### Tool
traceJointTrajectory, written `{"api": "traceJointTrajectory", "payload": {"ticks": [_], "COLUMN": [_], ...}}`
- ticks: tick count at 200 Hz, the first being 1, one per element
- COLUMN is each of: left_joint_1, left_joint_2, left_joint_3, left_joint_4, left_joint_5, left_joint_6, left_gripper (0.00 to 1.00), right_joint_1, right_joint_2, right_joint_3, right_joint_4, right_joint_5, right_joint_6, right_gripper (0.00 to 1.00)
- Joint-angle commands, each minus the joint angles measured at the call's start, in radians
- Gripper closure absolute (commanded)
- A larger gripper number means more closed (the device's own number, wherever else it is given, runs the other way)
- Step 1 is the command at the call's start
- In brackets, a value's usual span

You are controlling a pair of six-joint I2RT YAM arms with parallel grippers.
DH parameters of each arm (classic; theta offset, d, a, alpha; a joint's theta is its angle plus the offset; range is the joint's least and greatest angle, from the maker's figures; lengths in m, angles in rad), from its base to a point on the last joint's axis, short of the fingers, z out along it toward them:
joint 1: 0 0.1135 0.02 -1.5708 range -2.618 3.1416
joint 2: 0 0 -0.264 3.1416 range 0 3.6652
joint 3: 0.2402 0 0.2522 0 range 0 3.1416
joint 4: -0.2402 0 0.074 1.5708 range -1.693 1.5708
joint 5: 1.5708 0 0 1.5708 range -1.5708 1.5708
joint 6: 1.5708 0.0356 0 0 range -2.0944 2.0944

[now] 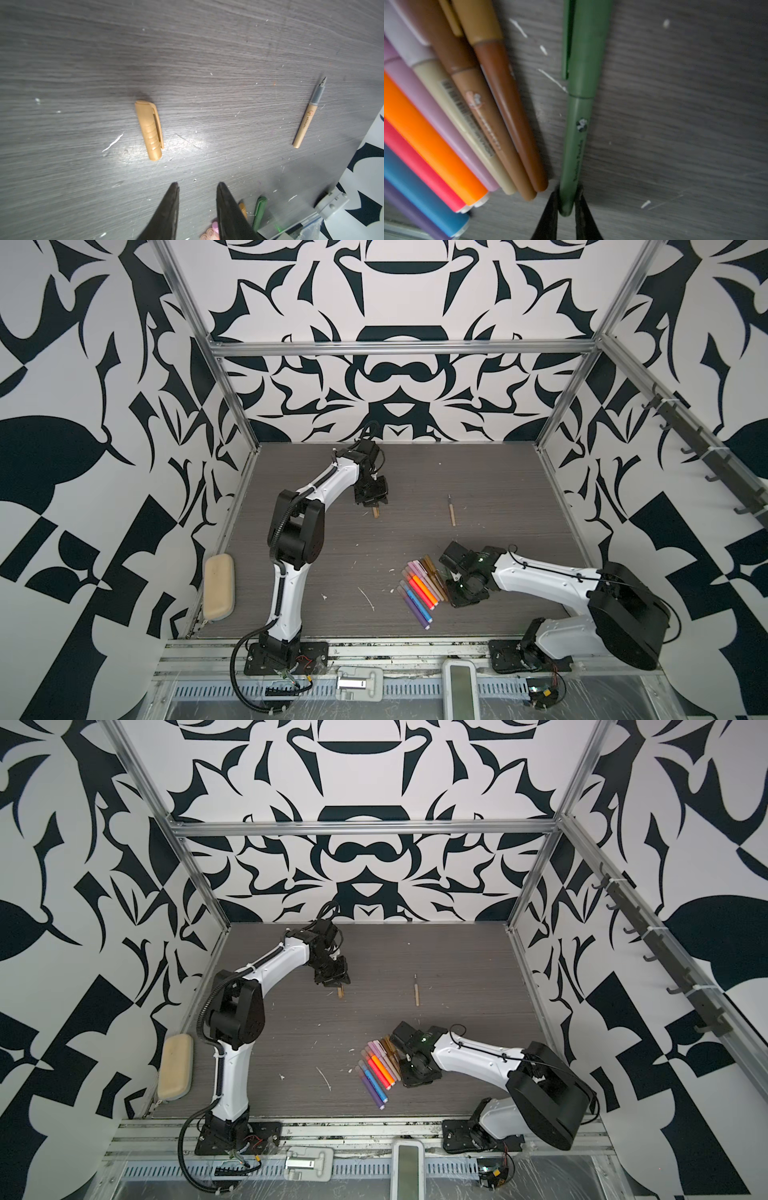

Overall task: Open the pen caps
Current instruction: 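Move the right gripper to the green pen and grasp it, then lift the green pen toward the left gripper and grasp its cap with the left gripper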

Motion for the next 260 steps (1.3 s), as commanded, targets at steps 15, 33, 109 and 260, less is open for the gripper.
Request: {"api": "traceJointTrajectory", "payload": {"ticks": [15,33,109,260], "left_joint_1": [-0.004,-0.004,-0.017,-0.058], "left_joint_2": [0.027,0.027,0.029,0.033], "left_joint_3": [0.036,0.04,0.115,0.054], "left_joint_4": [-0.046,-0.046,-0.035,0.259], "left_joint_5": [-0.008,-0.005,0.047,0.339], "left_joint_6": [-0.001,-0.002,-0.033,-0.249], "left_gripper": [0.66,0.66,0.61,0.56], "right_joint_1": [0.004,0.0,-0.22,-0.416], "right_joint_2": [0.051,0.077,0.084,0.412], "right_joint_3": [0.047,0.059,0.326,0.85], "right_joint_4": [-0.016,-0.028,-0.135,-0.178], "right_joint_5": [0.052,0.075,0.061,-0.672], "right_joint_6": [-0.019,-0.02,-0.226,-0.322], "right_gripper": [0.79,0.8,0.94,1.0]}}
